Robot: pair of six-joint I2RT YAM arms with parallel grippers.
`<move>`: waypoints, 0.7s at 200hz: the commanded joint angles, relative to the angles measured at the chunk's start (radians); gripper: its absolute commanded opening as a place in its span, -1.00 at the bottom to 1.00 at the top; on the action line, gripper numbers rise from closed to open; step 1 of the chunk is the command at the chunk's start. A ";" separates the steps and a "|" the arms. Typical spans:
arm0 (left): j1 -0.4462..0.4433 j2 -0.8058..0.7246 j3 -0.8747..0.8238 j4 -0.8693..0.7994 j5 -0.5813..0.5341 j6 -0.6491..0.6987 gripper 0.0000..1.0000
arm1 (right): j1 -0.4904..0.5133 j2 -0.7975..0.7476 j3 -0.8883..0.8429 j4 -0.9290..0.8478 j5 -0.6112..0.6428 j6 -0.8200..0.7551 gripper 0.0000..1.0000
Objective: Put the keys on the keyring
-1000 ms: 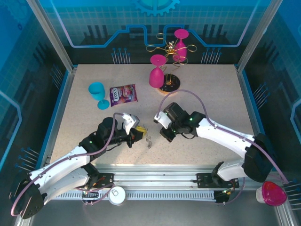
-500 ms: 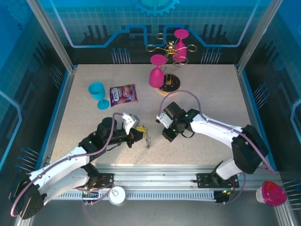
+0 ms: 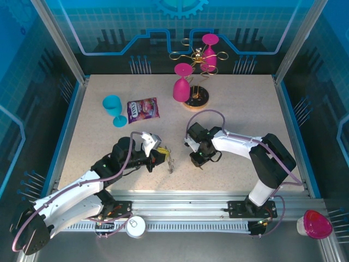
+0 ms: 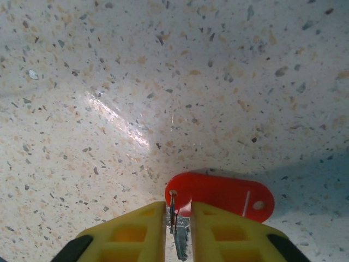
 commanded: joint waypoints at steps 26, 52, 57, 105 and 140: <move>0.004 -0.005 -0.010 0.017 -0.002 0.010 -1.00 | -0.011 -0.002 0.013 -0.031 0.008 0.007 -0.59; 0.004 -0.006 -0.008 0.016 -0.002 0.010 -1.00 | -0.011 0.006 0.016 -0.031 -0.004 0.006 -0.61; 0.005 -0.005 -0.008 0.015 -0.002 0.010 -1.00 | -0.011 0.008 0.016 -0.031 -0.005 0.006 -0.62; 0.004 -0.004 -0.007 0.014 -0.002 0.009 -1.00 | -0.012 0.020 0.022 -0.033 -0.011 0.001 -0.68; 0.004 -0.004 -0.008 0.015 -0.001 0.010 -1.00 | -0.011 0.025 0.023 -0.030 -0.017 0.000 -0.71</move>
